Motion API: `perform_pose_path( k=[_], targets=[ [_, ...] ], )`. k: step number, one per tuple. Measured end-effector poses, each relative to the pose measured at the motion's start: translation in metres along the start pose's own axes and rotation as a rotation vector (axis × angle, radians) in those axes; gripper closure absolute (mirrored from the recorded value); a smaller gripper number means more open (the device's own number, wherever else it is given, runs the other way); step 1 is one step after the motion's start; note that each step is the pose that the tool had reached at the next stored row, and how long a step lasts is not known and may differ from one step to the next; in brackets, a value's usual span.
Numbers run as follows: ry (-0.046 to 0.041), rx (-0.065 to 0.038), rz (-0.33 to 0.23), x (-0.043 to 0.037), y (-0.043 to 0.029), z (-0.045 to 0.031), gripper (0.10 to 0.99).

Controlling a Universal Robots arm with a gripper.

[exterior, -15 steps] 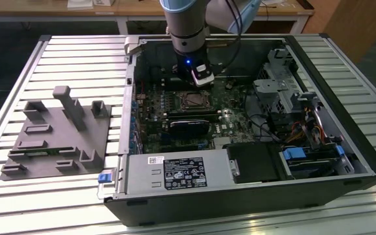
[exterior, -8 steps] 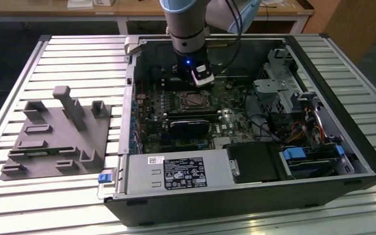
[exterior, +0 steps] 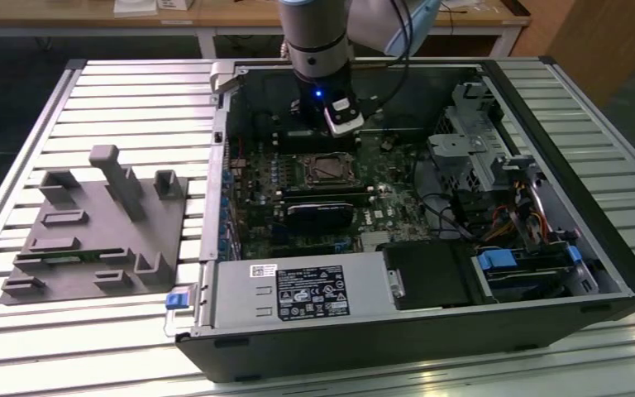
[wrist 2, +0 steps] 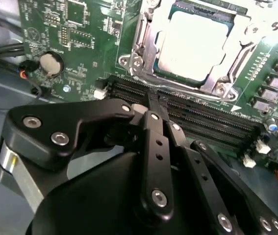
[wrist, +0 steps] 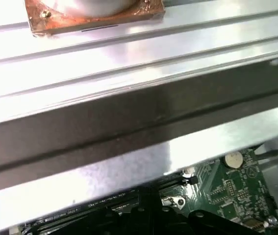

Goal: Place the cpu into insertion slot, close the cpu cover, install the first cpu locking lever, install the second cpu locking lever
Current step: 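Install the first cpu locking lever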

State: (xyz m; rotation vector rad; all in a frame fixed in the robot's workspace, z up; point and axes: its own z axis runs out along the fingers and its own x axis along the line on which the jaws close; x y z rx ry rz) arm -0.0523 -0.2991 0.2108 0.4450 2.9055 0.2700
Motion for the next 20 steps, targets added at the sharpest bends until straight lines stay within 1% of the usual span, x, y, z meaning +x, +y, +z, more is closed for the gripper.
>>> perform_pose_path(
  k=[6, 7, 11, 13, 14, 15, 18, 19, 20],
  targets=[
    [-0.0003, 0.0, 0.001, -0.0002, 0.0001, -0.0001, 0.98],
    [-0.0015, 0.004, 0.001, -0.0004, 0.0002, -0.0001, 0.98],
    [-0.0103, 0.034, 0.001, -0.0016, 0.0005, 0.0003, 0.98],
    [-0.0113, 0.049, 0.0, -0.0024, 0.0006, 0.0004, 0.98],
    [-0.0089, 0.058, -0.001, -0.003, 0.0007, 0.0005, 0.98],
    [-0.0033, 0.066, -0.001, -0.0037, 0.0008, 0.0007, 0.98],
    [0.0254, 0.091, 0.0, -0.0059, 0.0012, 0.0012, 0.98],
    [0.0341, 0.098, 0.001, -0.0065, 0.0011, 0.0013, 0.98],
    [0.0404, 0.103, 0.002, -0.0069, 0.0006, 0.0012, 0.98]
  ],
)
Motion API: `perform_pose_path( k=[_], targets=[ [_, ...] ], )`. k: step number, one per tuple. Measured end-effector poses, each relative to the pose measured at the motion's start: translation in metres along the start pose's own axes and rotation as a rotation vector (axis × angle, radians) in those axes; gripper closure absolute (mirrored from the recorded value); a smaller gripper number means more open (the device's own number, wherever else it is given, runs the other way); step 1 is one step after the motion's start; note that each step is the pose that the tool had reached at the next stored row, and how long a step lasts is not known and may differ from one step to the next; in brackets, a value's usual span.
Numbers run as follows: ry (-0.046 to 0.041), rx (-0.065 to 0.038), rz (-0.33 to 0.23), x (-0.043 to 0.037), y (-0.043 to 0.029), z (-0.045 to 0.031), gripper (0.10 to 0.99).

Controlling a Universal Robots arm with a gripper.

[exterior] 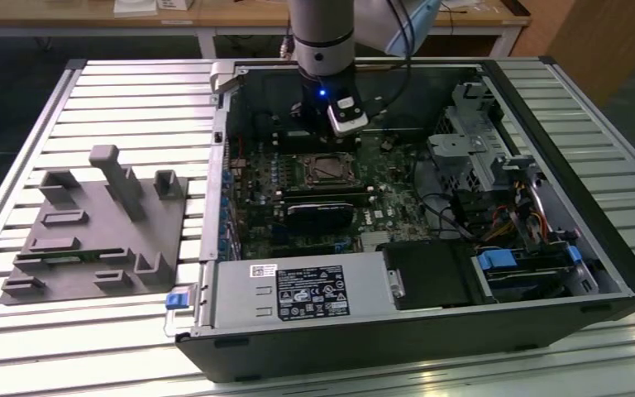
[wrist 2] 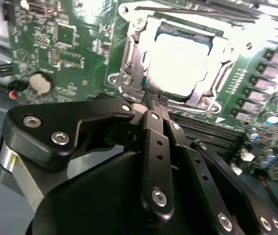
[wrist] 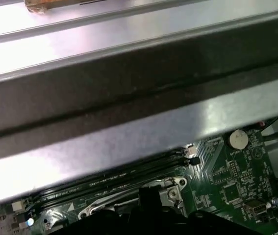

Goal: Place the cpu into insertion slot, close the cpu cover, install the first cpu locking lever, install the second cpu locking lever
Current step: 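Install the first cpu locking lever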

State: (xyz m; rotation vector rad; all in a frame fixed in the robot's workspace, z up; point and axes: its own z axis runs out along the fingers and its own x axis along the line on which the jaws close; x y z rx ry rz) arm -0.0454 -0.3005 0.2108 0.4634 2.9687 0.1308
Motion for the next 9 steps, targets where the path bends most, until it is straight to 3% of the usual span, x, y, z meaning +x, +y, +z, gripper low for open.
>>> perform_pose_path(
  k=[2, 9],
  targets=[
    [0.0065, 0.006, 0.001, -0.0006, -0.0017, -0.0002, 0.98],
    [0.0146, 0.019, 0.004, -0.0035, -0.0106, -0.0007, 0.98]
  ],
)
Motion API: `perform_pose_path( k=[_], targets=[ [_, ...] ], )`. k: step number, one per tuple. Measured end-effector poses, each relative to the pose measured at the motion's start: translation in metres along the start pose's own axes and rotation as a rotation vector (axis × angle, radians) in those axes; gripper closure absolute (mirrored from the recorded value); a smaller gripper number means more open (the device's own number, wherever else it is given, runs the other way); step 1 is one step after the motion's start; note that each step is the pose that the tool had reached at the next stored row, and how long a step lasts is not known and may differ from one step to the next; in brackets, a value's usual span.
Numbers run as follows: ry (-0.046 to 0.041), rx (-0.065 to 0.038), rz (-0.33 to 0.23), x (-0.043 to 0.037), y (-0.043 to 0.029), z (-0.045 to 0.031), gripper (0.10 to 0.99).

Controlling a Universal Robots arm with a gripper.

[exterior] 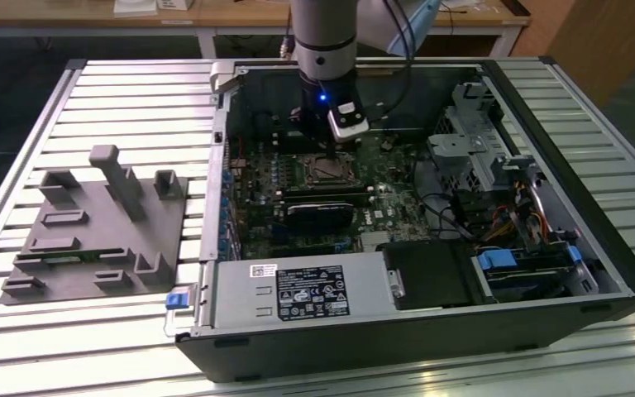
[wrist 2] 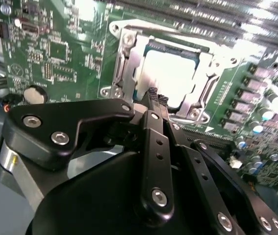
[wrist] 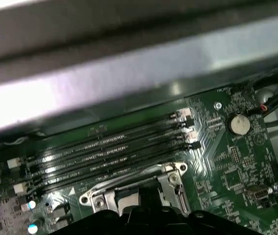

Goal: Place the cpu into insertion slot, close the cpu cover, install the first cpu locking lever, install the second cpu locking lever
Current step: 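Install the first cpu locking lever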

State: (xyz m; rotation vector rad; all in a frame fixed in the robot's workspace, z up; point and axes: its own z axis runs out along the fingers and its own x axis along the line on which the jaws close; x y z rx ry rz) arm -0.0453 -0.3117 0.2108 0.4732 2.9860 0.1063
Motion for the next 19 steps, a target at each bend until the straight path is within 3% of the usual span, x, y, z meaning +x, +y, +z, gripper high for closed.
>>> perform_pose_path(
  k=[10, 12, 19],
  targets=[
    [0.0089, 0.019, 0.002, -0.0047, -0.0141, -0.0008, 0.98],
    [0.0169, 0.028, 0.002, -0.005, -0.0147, -0.0006, 0.98],
    [0.0156, 0.033, 0.002, -0.0051, -0.0147, -0.0015, 0.98]
  ],
)
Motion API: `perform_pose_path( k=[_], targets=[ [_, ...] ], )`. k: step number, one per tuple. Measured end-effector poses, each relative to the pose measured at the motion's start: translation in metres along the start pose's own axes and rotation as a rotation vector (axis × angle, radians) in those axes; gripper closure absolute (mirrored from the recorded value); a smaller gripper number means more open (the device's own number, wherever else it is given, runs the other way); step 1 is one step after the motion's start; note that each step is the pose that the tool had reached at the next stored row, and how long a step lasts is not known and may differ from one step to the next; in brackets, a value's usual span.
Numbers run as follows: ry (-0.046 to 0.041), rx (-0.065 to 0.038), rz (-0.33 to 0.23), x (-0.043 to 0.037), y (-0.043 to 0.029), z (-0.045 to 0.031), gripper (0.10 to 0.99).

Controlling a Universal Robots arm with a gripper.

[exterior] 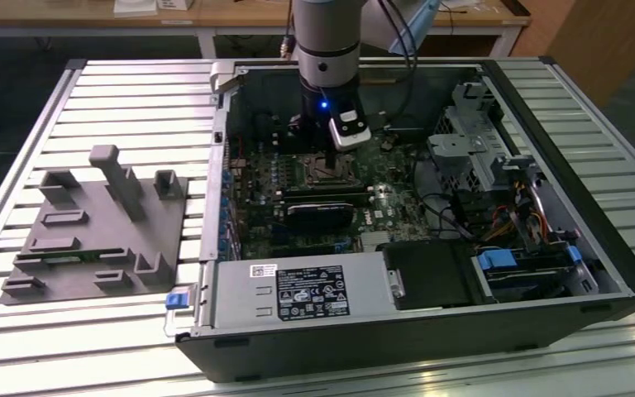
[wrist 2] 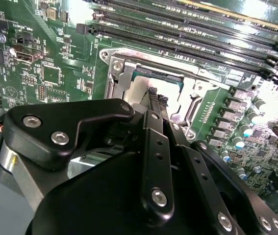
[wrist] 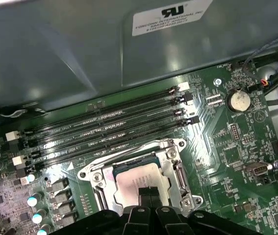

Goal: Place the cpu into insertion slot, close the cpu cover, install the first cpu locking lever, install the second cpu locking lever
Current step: 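Install the first cpu locking lever, then install the second cpu locking lever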

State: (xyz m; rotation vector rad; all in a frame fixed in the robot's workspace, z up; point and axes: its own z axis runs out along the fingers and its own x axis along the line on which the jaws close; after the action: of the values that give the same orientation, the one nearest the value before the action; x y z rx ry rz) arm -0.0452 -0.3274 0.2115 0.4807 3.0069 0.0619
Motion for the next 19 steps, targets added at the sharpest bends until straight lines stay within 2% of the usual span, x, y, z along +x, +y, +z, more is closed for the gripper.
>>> perform_pose_path(
  k=[4, 12, 19],
  targets=[
    [-0.0017, 0.005, -0.001, -0.0004, 0.0003, -0.0045, 0.98],
    [-0.0025, 0.007, -0.001, -0.0017, 0.0011, -0.0191, 0.98],
    [-0.0025, 0.007, -0.001, -0.0018, 0.0012, -0.0207, 0.98]
  ],
)
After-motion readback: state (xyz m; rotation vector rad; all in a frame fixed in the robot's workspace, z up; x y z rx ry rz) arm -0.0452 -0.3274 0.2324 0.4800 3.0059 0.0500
